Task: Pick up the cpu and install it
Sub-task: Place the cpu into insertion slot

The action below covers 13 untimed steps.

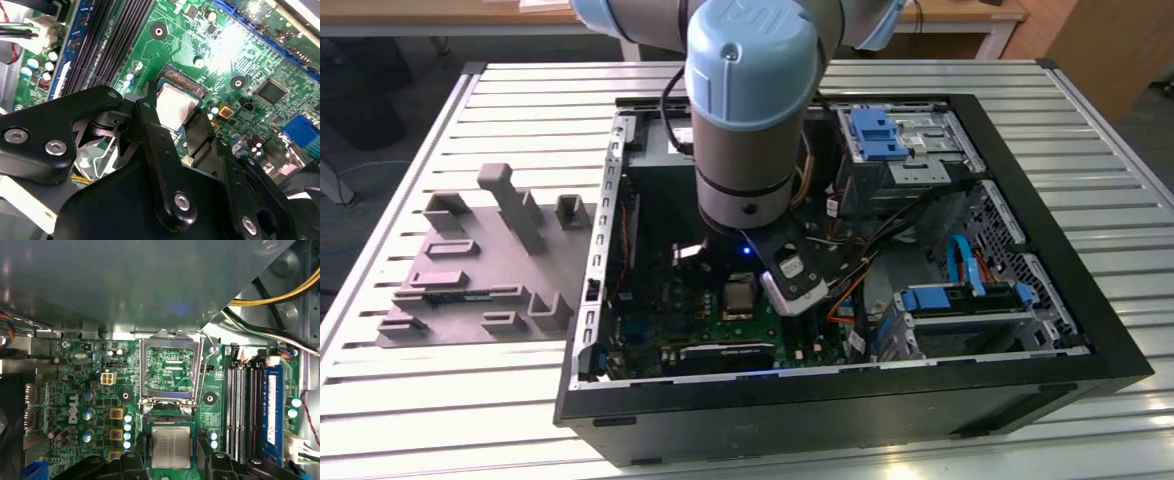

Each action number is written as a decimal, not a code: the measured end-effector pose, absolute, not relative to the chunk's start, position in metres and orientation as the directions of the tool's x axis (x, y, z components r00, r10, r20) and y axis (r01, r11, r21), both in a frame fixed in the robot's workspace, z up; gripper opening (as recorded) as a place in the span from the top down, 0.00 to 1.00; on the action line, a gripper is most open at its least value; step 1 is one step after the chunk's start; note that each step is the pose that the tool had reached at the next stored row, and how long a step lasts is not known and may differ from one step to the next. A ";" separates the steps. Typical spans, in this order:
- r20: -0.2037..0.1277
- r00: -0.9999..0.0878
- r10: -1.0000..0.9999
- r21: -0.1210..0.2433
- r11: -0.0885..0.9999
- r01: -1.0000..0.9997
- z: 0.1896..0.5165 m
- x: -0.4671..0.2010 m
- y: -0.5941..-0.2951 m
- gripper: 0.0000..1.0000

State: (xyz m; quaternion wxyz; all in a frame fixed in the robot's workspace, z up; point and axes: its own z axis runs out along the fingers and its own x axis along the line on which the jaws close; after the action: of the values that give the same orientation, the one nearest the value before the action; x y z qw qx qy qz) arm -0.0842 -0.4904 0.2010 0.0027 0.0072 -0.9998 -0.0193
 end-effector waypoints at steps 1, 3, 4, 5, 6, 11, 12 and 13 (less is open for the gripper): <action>0.005 -1.000 -0.015 0.038 0.999 -0.015 0.199 -0.085 -0.491 0.53; 0.005 -1.000 -0.017 0.039 0.999 -0.016 0.196 -0.086 -0.491 0.53; 0.006 -1.000 -0.017 0.038 0.999 -0.017 0.196 -0.087 -0.491 0.53; 0.006 -1.000 -0.017 0.038 0.999 -0.017 0.196 -0.087 -0.491 0.53; 0.006 -1.000 -0.017 0.038 0.999 -0.017 0.196 -0.087 -0.491 0.53; 0.005 -1.000 -0.016 0.038 0.999 -0.016 0.194 -0.087 -0.491 0.53; 0.006 -1.000 -0.015 0.038 0.999 -0.015 0.193 -0.087 -0.491 0.53; 0.006 -1.000 -0.013 0.038 0.999 -0.013 0.192 -0.087 -0.491 0.53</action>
State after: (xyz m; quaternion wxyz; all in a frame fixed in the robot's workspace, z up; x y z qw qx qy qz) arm -0.0872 -0.4908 0.1924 0.0029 0.0066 -0.9998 -0.0188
